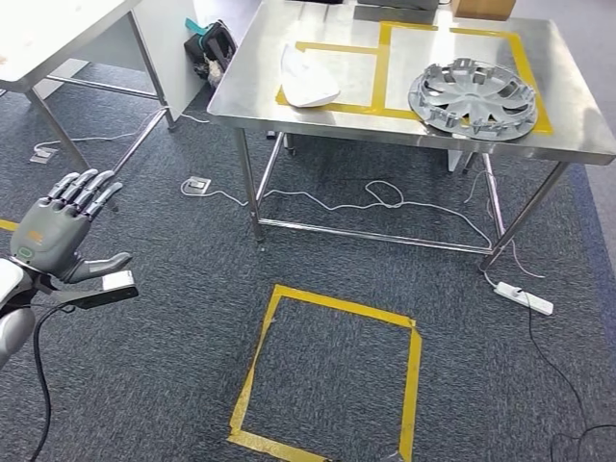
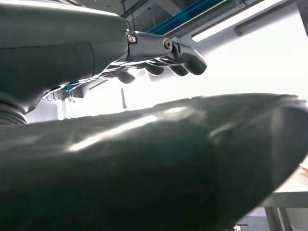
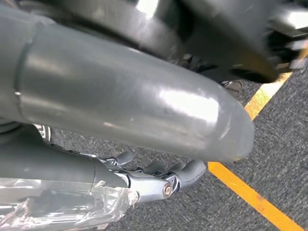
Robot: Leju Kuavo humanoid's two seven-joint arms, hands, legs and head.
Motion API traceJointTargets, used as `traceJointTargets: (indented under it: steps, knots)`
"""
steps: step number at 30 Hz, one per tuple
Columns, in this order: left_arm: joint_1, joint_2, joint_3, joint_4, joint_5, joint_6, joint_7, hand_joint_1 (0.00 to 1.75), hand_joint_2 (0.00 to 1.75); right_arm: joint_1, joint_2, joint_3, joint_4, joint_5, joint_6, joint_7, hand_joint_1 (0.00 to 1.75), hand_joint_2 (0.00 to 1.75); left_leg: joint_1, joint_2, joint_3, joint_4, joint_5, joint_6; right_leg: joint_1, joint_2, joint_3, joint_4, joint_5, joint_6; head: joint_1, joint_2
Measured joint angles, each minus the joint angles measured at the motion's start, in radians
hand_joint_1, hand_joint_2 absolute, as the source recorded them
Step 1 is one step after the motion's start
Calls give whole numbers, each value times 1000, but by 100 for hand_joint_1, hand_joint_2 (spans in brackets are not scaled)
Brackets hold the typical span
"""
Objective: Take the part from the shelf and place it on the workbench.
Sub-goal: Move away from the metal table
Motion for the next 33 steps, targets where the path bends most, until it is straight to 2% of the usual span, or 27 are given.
traceJointTargets:
  steps: [1,2,4,5,6,7,9,10,12,14,15,16,17,18,19,21,22,24,25,27,29,30,31,32,33]
  knots:
    - [4,1,0,0,1,0,1,0,0,1,0,0,0,0,0,0,0,0,-1,-7,-1,0,1,1,1,1,-2,8,7,-2,0,0]
    - [7,2,0,0,2,-1,3,0,0,2,-1,0,0,-1,0,0,0,0,-1,-15,0,1,1,0,1,3,16,-28,31,-4,0,0]
    - [12,5,4,-1,5,-1,6,0,0,2,-2,0,0,-1,0,1,0,0,-2,-30,-1,3,1,-3,-1,25,91,-169,92,-9,0,0]
    - [16,8,7,-3,6,-1,7,0,0,1,-3,0,0,-2,0,1,0,0,-2,-37,-3,5,1,-7,-2,37,123,-228,109,-12,-1,0]
    - [22,13,13,-5,8,-1,8,0,0,0,-3,0,0,-2,0,1,0,0,-2,-43,-6,6,3,-12,-3,47,143,-265,116,-14,-1,0]
    - [30,18,19,-8,11,-1,10,0,0,1,-3,0,0,-4,0,1,0,0,-2,-48,-9,5,5,-19,-2,51,151,-278,114,-18,-1,0]
    - [51,33,33,-14,18,-2,14,0,0,2,-3,0,0,-7,0,1,0,0,1,-55,-11,2,8,-30,-2,41,151,-282,119,-28,-1,0]
    - [64,42,42,-18,23,-2,18,0,0,2,-3,-1,0,-9,0,1,0,0,2,-50,-15,9,1,-35,-4,35,151,-285,122,-34,-3,0]
    - [86,57,65,-26,34,-6,28,0,0,1,-3,-1,0,-11,0,1,0,0,1,-24,-50,80,-44,-46,-8,22,152,-291,126,-43,-10,0]
    - [110,66,89,-31,48,-16,39,0,0,3,-4,-1,0,-14,1,1,0,0,3,-2,-114,215,-107,-54,-8,8,151,-291,125,-47,-16,0]
    - [127,70,99,-34,54,-23,43,0,0,5,-4,-1,0,-15,2,1,0,0,4,1,-139,266,-123,-57,-8,0,150,-291,124,-48,-16,0]
    - [145,75,109,-37,59,-29,47,0,0,6,-4,-1,0,-16,3,1,0,0,6,3,-148,285,-120,-59,-8,-7,150,-291,124,-48,-16,0]
    - [158,81,119,-40,63,-35,49,0,0,7,-4,-2,0,-17,4,0,0,0,8,5,-138,265,-100,-60,-8,-14,150,-291,124,-48,-16,0]
    - [168,87,129,-43,67,-38,50,0,0,7,-4,-2,0,-17,4,0,0,0,10,12,-109,210,-67,-61,-9,-21,151,-291,123,-46,-16,0]
    - [175,92,139,-47,70,-43,53,0,0,6,-4,-2,0,-17,5,0,0,0,11,27,-71,138,-35,-63,-7,-28,152,-290,122,-43,-16,0]
    - [191,101,161,-56,80,-62,63,0,0,5,-5,-2,-1,-19,5,-2,0,0,9,48,-14,29,-3,-57,-2,-39,154,-288,118,-32,-16,0]
    - [207,107,172,-61,87,-78,70,0,0,4,-6,-2,-2,-21,5,-2,0,0,7,53,-3,6,-2,-51,1,-44,155,-288,117,-27,-15,0]
    - [251,123,198,-71,104,-111,80,0,0,5,-7,-2,-2,-25,5,-3,0,0,4,41,-5,2,-2,-35,1,-51,159,-292,116,-18,-13,0]
    - [274,133,213,-78,113,-127,82,0,0,7,-7,-3,-2,-28,6,-3,0,0,5,37,-5,2,-1,-29,0,-47,157,-289,110,-13,-13,0]
    - [321,152,251,-95,135,-162,84,0,0,9,-8,-4,-2,-33,6,-7,0,0,7,26,-5,0,1,-17,-1,-26,130,-228,67,-4,-8,0]
    - [391,170,301,-115,158,-197,87,0,0,12,-10,-7,-3,-37,7,-11,0,0,5,17,-5,1,0,-10,0,-7,70,-95,-2,-4,-4,0]
    - [433,177,327,-125,167,-213,87,0,0,14,-11,-8,-3,-39,7,-12,0,0,3,12,-5,1,-1,-8,1,-4,42,-35,-24,-6,-3,0]
    - [476,181,355,-135,177,-227,87,0,0,17,-12,-9,-3,-41,8,-14,0,0,1,7,-4,1,-2,-6,2,-2,27,-2,-29,-9,-3,0]
    - [519,184,386,-147,186,-240,87,0,0,20,-12,-10,-3,-43,8,-15,0,0,-1,0,-3,1,-2,-6,3,0,30,-10,-15,-14,-4,0]
    - [561,185,421,-160,194,-254,87,0,0,22,-12,-11,-3,-46,9,-17,0,0,-2,-8,-2,2,-3,-5,4,6,53,-56,15,-19,-3,0]
